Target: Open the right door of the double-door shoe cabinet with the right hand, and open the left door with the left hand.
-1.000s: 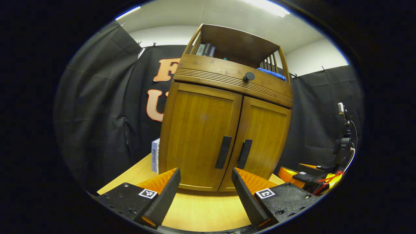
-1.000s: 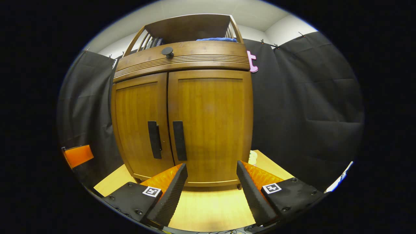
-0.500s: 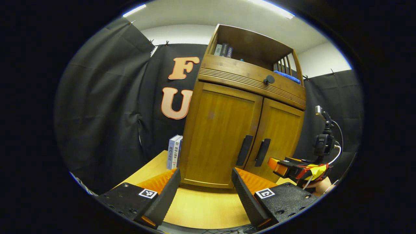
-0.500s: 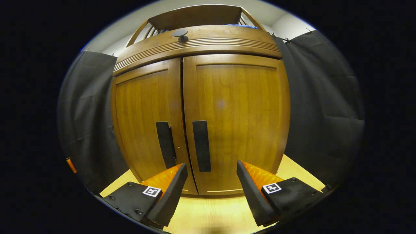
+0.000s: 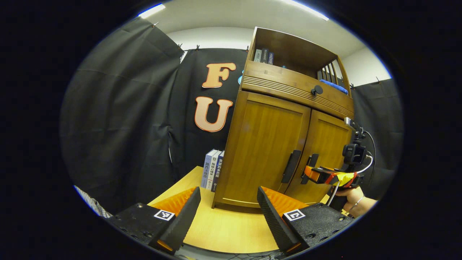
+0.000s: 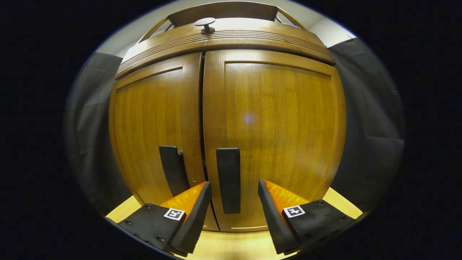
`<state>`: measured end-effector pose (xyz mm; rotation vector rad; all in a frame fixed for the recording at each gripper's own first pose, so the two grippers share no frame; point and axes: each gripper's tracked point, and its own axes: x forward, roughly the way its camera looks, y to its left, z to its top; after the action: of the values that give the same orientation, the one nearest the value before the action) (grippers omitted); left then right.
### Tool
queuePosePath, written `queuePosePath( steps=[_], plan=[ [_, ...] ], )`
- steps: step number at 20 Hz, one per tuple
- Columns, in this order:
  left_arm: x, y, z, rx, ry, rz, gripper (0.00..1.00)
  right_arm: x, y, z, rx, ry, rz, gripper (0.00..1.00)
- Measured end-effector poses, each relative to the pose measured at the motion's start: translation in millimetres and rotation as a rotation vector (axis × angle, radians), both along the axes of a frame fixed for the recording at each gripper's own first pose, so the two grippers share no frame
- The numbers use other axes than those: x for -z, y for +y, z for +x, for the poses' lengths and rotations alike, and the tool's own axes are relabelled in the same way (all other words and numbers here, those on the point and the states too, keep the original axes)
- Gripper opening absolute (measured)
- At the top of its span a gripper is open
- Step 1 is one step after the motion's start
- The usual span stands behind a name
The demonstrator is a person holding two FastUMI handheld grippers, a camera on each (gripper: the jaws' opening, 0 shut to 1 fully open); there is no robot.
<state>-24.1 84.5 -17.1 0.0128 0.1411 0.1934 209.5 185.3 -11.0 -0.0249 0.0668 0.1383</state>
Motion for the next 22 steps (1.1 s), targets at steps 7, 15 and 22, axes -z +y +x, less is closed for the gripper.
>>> queuePosePath(
  steps=[7, 15, 22],
  plan=[
    [0, -3, -1, 0.007, 0.008, -0.011, 0.95, 8, 7, 22, 0.001, 0.032, 0.003, 0.43],
    [0, -10, 2, 0.029, 0.013, -0.020, 0.95, 10, 7, 18, 0.011, 0.046, 0.005, 0.30],
    [-3, -9, 6, 0.038, -0.005, 0.014, 0.95, 10, -5, -11, -0.014, 0.027, 0.017, 0.25]
  ],
)
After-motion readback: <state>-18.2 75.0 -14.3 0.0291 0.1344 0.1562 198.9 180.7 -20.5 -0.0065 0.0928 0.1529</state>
